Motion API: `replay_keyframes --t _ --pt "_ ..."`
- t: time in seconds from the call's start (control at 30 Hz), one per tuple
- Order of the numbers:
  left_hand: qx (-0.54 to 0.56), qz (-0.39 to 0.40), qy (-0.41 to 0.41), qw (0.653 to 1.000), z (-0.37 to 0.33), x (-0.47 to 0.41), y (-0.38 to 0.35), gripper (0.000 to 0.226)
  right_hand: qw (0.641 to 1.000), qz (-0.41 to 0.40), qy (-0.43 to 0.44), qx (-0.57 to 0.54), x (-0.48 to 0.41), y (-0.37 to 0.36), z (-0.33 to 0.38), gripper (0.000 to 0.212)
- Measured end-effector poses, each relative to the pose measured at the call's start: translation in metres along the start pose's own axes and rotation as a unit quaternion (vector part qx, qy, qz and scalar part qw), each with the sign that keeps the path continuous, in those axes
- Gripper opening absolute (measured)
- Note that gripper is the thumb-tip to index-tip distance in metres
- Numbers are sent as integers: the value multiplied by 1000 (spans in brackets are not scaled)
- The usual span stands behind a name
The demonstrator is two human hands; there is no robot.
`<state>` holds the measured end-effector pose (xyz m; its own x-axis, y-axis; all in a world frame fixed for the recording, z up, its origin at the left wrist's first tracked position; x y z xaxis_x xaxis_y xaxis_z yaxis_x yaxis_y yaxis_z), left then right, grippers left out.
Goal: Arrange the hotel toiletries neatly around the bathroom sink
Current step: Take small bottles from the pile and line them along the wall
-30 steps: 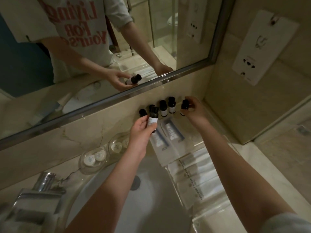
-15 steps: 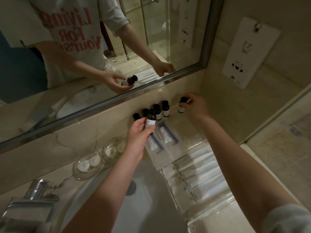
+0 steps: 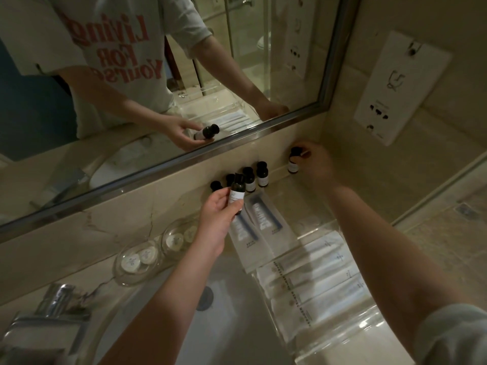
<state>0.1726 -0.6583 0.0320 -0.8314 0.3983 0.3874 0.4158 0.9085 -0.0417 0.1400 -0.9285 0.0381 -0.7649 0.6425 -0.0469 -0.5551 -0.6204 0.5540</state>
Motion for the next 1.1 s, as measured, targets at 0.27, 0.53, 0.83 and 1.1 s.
replay_keyframes --t 0.27,0.53,0.83,1.1 --pt "-23 4 -10 1000 -5 6 -12 51 998 -49 -48 8 24 15 5 43" --pt "-53 24 -62 996 -19 31 -34 45 990 93 80 -66 93 -7 80 24" --pt "-136 21 -99 986 -22 33 -35 43 989 107 100 -13 101 -4 93 23" --pt "-439 -27 -212 873 -52 -7 -9 48 987 49 63 140 45 -2 69 30"
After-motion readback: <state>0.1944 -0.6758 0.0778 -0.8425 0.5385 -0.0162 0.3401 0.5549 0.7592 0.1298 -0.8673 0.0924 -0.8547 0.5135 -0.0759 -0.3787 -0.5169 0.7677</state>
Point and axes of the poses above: each hand's wrist, its own x-axis away from the middle knuckle, its own y-axis out of the back of the hand, z = x × y, the point moved 10 cm from there along -x, towards the middle knuckle, and after that the axes turned 3 degrees about x, right-handed, at the moved point
